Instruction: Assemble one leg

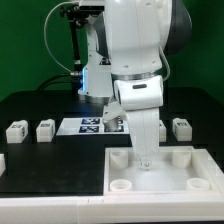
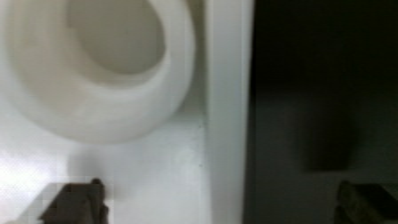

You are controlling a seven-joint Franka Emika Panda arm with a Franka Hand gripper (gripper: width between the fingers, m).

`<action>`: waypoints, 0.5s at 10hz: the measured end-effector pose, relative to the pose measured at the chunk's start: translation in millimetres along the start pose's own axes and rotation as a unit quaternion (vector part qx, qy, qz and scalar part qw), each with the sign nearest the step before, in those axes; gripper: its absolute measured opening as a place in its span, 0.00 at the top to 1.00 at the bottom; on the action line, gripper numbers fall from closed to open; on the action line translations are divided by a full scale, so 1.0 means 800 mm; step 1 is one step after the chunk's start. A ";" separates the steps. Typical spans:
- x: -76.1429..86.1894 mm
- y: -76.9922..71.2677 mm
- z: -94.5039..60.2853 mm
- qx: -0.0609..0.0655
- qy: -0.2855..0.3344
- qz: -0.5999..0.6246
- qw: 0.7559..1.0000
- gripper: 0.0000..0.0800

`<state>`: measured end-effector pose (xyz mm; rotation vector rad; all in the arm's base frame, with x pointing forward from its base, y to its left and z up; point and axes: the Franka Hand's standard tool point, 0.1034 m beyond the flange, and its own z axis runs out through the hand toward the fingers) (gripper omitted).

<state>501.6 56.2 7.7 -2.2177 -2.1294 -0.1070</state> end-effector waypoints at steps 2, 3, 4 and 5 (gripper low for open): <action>0.001 0.000 -0.003 -0.001 0.000 0.026 1.000 0.19; 0.006 -0.003 -0.015 -0.007 -0.003 0.062 0.998 0.19; 0.015 -0.009 -0.030 -0.013 -0.005 0.098 0.995 0.19; 0.029 -0.017 -0.042 -0.017 -0.007 0.143 0.990 0.19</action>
Offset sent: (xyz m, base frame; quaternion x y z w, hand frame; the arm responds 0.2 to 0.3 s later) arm -0.0216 0.0080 0.0420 -0.0167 -0.0517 0.0729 0.9959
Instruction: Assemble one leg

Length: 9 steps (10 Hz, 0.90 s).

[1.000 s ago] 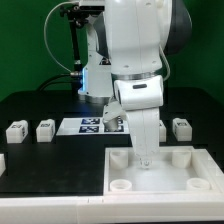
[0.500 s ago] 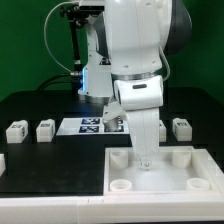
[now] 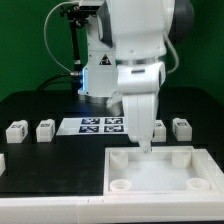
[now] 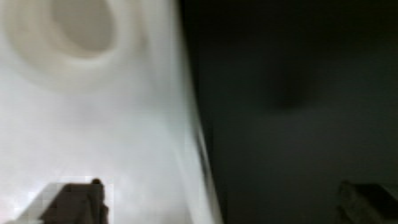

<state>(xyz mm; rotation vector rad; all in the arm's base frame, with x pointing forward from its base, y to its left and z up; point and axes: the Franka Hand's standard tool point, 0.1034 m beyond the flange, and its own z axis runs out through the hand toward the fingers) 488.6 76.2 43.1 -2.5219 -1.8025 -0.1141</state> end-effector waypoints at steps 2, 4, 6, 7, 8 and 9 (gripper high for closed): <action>0.022 -0.020 -0.018 0.005 -0.004 0.175 0.985 0.19; 0.062 -0.038 -0.035 -0.003 0.003 0.296 0.955 0.19; 0.075 -0.048 -0.034 0.001 0.011 0.402 0.915 0.19; 0.075 -0.048 -0.034 0.004 0.012 0.437 0.899 0.19; 0.079 -0.052 -0.033 0.008 0.012 0.500 0.866 0.19; 0.088 -0.072 -0.027 0.017 -0.003 0.555 0.832 0.19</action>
Offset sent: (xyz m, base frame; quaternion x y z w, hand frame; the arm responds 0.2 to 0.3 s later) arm -0.0230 0.0547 0.0218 -0.0469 -0.0221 0.2809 0.9583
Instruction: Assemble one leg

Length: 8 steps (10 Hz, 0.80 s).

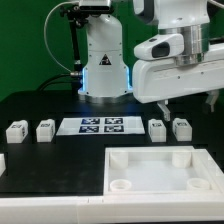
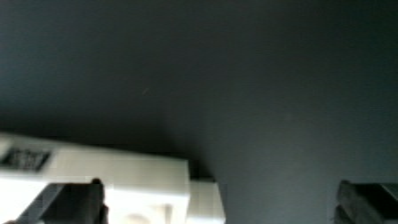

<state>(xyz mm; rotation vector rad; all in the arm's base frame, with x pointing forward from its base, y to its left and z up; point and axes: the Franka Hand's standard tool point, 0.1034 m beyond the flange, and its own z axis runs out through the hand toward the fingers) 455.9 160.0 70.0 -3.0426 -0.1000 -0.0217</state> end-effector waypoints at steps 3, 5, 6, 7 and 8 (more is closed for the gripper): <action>-0.019 0.003 0.008 -0.007 -0.046 -0.003 0.999 0.19; -0.031 0.004 0.014 -0.015 -0.160 0.000 0.987 0.19; -0.035 0.003 0.017 -0.015 -0.204 0.004 0.979 0.19; -0.034 0.003 0.017 -0.016 -0.233 0.004 0.972 0.19; -0.042 0.005 0.015 -0.019 -0.287 0.004 0.958 0.19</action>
Offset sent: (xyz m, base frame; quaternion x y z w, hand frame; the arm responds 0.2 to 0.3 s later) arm -0.0051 -0.0038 -0.0097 0.0002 -0.2546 0.0051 0.9670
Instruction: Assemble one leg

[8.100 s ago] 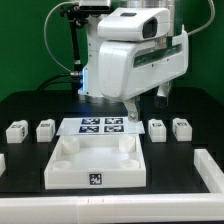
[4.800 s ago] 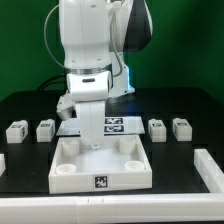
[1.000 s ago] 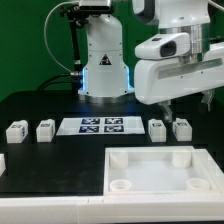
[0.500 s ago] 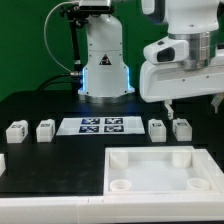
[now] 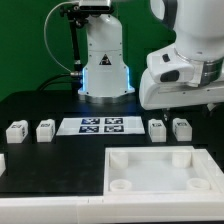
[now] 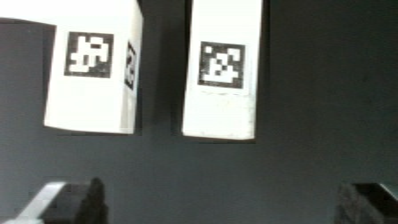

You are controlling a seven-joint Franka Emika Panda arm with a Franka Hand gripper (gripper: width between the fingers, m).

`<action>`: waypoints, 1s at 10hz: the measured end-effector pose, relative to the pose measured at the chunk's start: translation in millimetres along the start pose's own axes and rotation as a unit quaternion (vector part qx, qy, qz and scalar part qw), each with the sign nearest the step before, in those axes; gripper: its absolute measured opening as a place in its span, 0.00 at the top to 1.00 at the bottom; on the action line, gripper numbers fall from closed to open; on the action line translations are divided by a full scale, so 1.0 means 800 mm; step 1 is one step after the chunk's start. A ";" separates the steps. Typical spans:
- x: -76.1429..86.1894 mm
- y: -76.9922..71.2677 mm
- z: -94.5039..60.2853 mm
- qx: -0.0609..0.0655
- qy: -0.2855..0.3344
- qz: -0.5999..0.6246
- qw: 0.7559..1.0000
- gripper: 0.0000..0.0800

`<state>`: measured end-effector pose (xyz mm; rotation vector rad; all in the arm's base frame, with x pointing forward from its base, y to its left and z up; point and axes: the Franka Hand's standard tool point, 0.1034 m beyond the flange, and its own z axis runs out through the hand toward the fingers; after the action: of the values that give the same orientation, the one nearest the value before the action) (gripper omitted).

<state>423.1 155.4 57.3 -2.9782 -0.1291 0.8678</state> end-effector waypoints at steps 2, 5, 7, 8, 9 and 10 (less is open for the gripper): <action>0.002 -0.003 0.004 -0.001 -0.084 0.001 0.996 0.19; -0.003 -0.009 0.028 -0.002 -0.151 0.006 0.989 0.19; -0.004 -0.010 0.031 -0.003 -0.152 0.006 0.988 0.19; -0.006 -0.014 0.040 -0.006 -0.157 0.004 0.988 0.19; -0.008 -0.018 0.048 -0.010 -0.161 0.007 0.987 0.19; -0.010 -0.022 0.057 -0.013 -0.162 0.004 0.987 0.19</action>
Offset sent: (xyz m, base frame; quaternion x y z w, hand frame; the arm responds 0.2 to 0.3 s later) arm -0.0311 0.0066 -0.0240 -0.0016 -0.1673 0.0358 0.9853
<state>390.4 173.1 24.1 -2.8358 -0.1362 1.3542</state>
